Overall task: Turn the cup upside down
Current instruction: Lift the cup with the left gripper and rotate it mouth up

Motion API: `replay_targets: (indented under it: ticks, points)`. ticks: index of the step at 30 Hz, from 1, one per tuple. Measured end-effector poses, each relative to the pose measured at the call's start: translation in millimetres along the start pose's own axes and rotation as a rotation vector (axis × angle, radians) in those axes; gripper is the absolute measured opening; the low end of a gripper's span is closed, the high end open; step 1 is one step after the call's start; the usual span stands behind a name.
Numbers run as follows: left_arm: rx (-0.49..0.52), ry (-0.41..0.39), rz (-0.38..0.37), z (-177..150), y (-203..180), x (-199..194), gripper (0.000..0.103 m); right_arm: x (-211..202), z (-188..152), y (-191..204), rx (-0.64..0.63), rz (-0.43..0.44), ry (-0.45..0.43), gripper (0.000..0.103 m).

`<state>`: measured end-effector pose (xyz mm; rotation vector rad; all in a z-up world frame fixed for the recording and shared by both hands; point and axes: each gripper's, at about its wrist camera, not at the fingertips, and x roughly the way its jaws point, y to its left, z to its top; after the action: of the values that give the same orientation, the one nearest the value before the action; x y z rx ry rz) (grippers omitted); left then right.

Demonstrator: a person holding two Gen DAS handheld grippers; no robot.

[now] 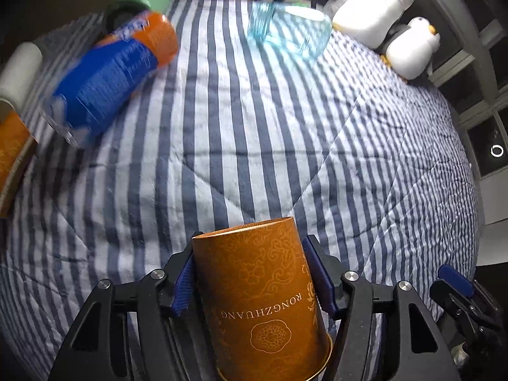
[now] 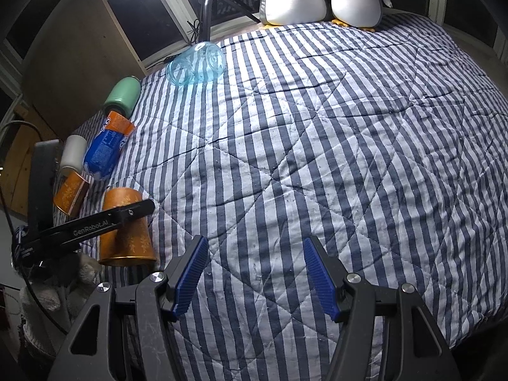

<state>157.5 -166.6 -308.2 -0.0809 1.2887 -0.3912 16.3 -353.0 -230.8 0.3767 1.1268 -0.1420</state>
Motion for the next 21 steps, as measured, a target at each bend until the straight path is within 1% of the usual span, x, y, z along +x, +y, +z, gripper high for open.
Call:
replay_targets:
  ticks: [1, 5, 8, 10, 13, 14, 16, 21]
  points:
    - [0.004, -0.023, 0.002, 0, 0, -4, 0.065, 0, 0, 1, -0.001, 0.001, 0.000, 0.059]
    - [0.061, -0.153, 0.064, -1, -5, -22, 0.065, 0, 1, 7, -0.012, 0.003, -0.001, 0.059]
    - [0.108, -0.244, 0.103, -4, -9, -30, 0.065, 1, 2, 12, -0.021, 0.004, -0.002, 0.059]
    - [0.129, -0.294, 0.103, -6, -10, -32, 0.065, 1, 3, 14, -0.027, 0.003, -0.001, 0.059]
    - [0.190, -0.396, 0.151, -13, -17, -38, 0.065, 3, 4, 17, -0.036, 0.003, 0.002, 0.059]
    - [0.208, -0.416, 0.160, -15, -19, -38, 0.065, 3, 4, 17, -0.039, 0.003, 0.003, 0.059]
    - [0.226, -0.428, 0.146, -20, -23, -34, 0.065, 4, 5, 18, -0.045, 0.003, 0.004, 0.059]
    - [0.222, -0.417, 0.140, -30, -20, -22, 0.066, 3, 5, 21, -0.058, -0.001, -0.006, 0.059]
